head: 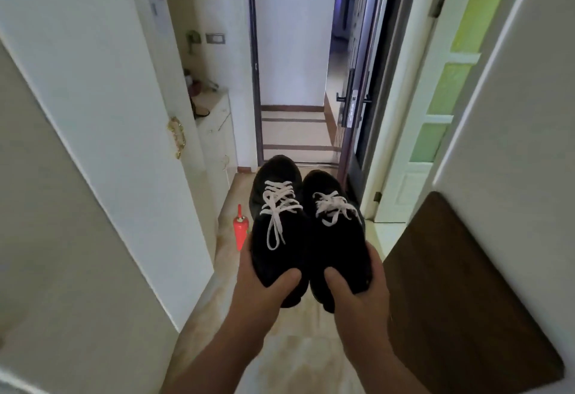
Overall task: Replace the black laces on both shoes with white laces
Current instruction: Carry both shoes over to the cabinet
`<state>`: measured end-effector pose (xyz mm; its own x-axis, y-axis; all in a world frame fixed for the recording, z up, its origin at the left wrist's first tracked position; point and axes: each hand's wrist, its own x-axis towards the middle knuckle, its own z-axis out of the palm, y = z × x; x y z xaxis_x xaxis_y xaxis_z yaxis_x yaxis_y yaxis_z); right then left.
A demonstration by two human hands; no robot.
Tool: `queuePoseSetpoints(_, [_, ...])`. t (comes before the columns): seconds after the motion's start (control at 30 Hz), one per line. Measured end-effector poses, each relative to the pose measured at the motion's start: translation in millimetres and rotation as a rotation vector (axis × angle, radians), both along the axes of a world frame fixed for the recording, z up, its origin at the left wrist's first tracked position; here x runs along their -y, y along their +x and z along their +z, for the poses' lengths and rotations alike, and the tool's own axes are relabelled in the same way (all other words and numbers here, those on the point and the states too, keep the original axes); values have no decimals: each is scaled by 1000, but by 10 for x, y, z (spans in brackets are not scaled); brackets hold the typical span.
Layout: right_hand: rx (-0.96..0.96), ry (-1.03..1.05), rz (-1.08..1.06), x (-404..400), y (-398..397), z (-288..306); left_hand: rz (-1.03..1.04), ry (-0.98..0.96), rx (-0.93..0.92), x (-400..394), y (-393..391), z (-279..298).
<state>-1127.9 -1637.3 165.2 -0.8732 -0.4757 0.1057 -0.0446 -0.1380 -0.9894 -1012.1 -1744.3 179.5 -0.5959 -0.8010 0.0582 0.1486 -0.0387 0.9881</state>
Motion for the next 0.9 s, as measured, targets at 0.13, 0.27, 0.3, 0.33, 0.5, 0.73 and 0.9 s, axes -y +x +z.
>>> queuePoseSetpoints(0.13, [55, -11, -56, 1005, -894, 40, 16, -36, 36, 1007, -886, -13])
queuePoseSetpoints(0.27, [63, -12, 6, 2056, -1934, -194, 96, 3, 44, 1956, -1860, -203])
queuePoseSetpoints(0.3, [51, -4, 26, 2331, -2201, -248, 118, 20, 53, 2191, -2115, -249])
queuePoseSetpoints(0.33, [29, 9, 41, 2605, -2465, -282, 142, 34, 63, 2430, -2367, -293])
queuePoseSetpoints(0.5, [-52, 49, 127, 3908, -3677, -230, 255, 94, 110, 3612, -3476, -273])
queuePoseSetpoints(0.73, [-1, 95, 306, 5801, -4957, -205, 308, 104, 117, 5416, -4627, -345])
queuePoseSetpoints(0.9, [45, 117, 394, 7361, -5774, -389, 283, 87, 176, 7031, -5322, -660])
